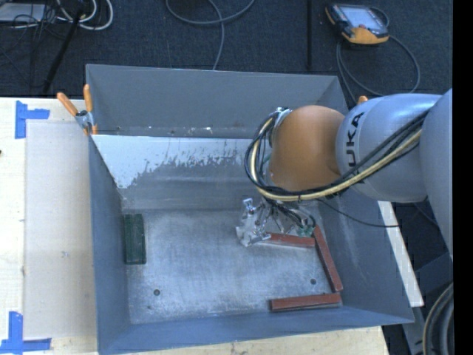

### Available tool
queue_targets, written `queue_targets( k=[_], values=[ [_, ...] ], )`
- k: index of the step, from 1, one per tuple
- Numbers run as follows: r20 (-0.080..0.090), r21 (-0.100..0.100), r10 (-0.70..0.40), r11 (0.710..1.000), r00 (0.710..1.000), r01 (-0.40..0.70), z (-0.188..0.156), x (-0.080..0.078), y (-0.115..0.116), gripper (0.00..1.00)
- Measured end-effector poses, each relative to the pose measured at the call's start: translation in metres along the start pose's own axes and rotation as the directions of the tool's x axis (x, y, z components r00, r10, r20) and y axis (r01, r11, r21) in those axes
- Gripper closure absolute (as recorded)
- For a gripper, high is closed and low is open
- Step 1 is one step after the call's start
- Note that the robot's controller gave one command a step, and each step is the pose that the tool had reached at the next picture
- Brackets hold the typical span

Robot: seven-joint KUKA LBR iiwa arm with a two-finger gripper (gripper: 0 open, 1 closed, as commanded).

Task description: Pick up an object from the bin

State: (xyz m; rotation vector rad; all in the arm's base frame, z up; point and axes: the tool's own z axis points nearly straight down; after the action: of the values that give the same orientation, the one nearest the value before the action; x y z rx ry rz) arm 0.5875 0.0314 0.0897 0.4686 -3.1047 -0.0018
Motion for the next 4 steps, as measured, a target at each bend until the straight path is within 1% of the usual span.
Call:
queue_targets(
  k=[1,2,3,4],
  values=[
    [0.000,0.000,0.001,1.000,1.000,-0.001,0.000,0.000,0.000,0.00],
    [0.000,0.000,0.001,1.000,1.000,-0.001,0.000,0.000,0.000,0.00],
    [0.010,0.002,-0.035,0.999,0.999,0.035,0.013,0.030,-0.056,1.00],
    [0.010,0.002,-0.035,0.999,0.999,0.035,0.013,0.030,-0.056,1.00]
  ],
)
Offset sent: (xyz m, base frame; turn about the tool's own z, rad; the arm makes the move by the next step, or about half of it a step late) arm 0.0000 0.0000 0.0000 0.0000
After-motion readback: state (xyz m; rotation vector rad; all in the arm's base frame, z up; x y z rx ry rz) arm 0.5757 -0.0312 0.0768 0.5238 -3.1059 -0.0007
